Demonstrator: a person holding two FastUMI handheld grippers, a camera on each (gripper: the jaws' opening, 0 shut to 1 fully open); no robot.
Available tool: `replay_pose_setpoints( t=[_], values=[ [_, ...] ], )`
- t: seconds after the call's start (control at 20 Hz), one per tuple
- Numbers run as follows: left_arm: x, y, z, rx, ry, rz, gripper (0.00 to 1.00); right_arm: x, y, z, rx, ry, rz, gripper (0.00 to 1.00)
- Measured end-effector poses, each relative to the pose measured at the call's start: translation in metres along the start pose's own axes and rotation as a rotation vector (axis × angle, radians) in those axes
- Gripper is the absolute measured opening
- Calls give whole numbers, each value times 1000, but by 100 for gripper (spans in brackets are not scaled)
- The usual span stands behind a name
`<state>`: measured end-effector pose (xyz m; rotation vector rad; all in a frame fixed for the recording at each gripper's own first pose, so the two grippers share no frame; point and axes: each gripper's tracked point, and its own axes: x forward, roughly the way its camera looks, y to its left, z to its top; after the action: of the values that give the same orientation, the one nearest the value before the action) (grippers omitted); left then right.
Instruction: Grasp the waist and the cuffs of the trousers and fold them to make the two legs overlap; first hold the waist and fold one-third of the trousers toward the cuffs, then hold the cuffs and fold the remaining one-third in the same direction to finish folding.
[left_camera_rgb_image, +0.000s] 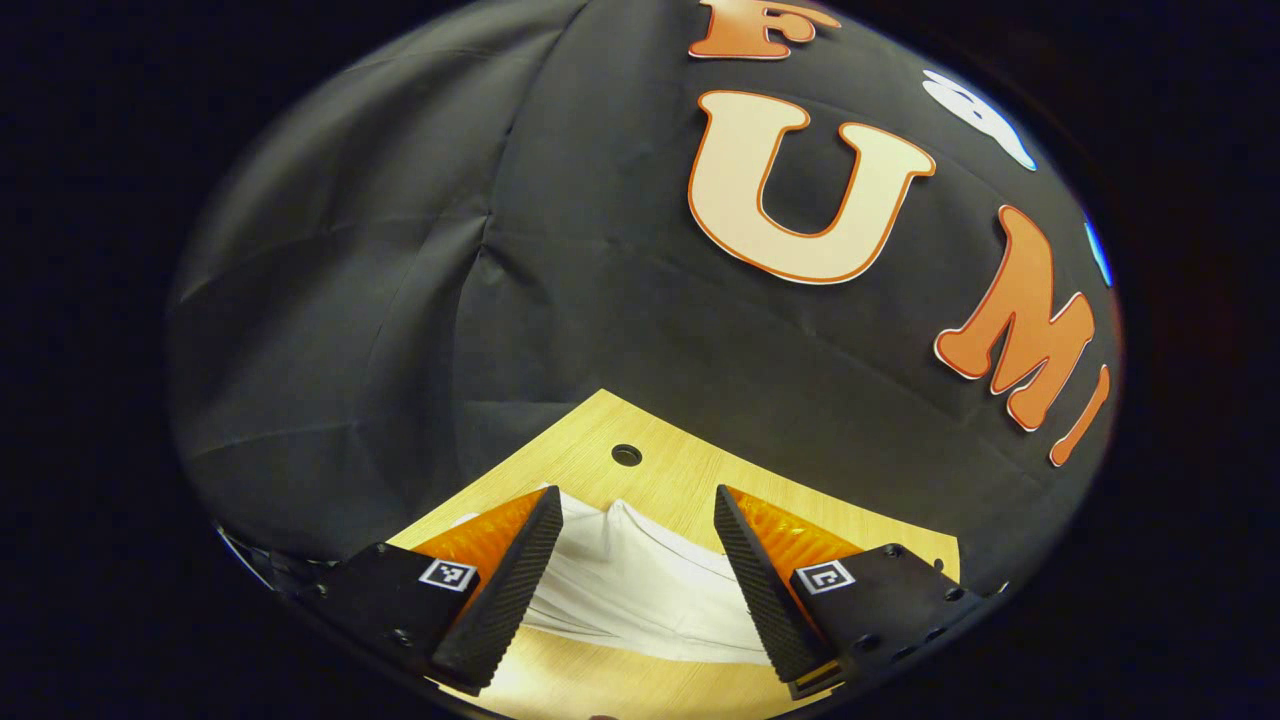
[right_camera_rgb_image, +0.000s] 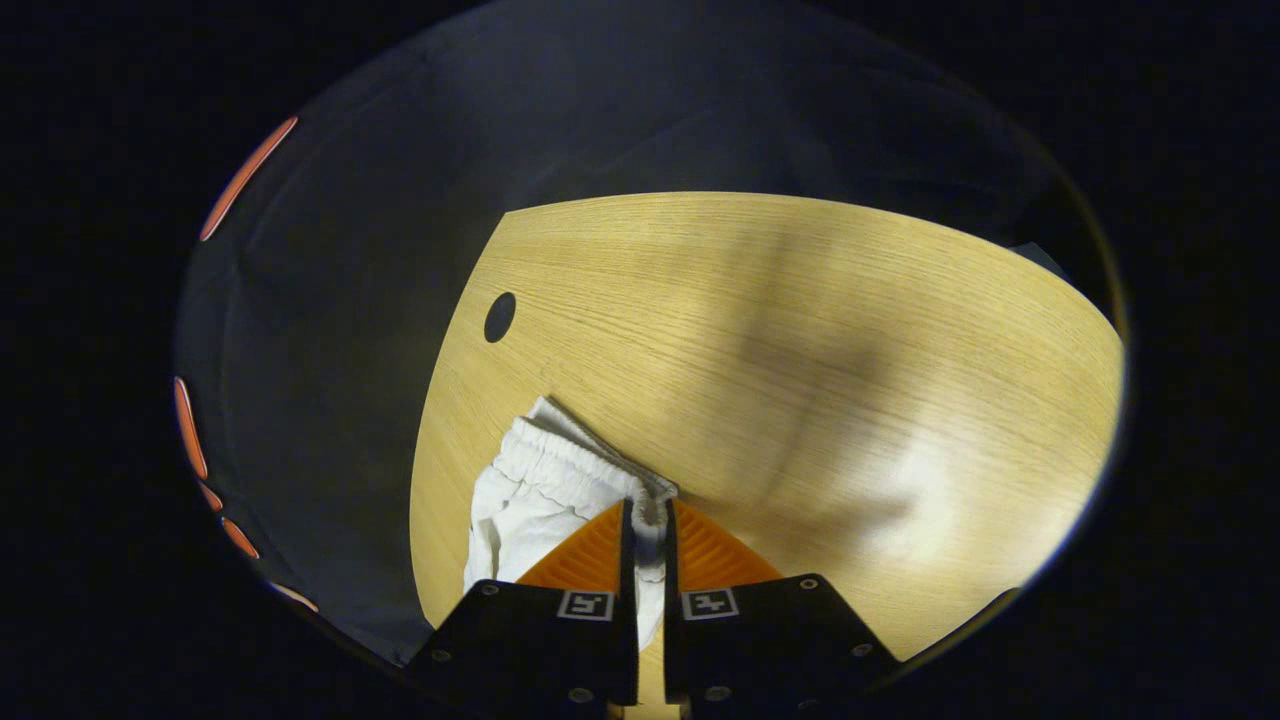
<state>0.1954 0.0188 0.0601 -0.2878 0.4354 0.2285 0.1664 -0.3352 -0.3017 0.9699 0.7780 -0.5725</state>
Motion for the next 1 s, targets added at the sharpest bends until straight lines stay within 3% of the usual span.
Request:
replay_pose_setpoints(
  t=[0.05,0.45,1.0],
  values=[
    [1,2,-1,-3,1,-1,100,-5,4,2,-20,-14,6,6],
    [15,21,-6,21,37,-40,100,-81,82,-5,-178,-144,113,5],
    [23,102,21,71,30,-65,100,-145,223,-129,-403,-132,285,5]
  ],
)
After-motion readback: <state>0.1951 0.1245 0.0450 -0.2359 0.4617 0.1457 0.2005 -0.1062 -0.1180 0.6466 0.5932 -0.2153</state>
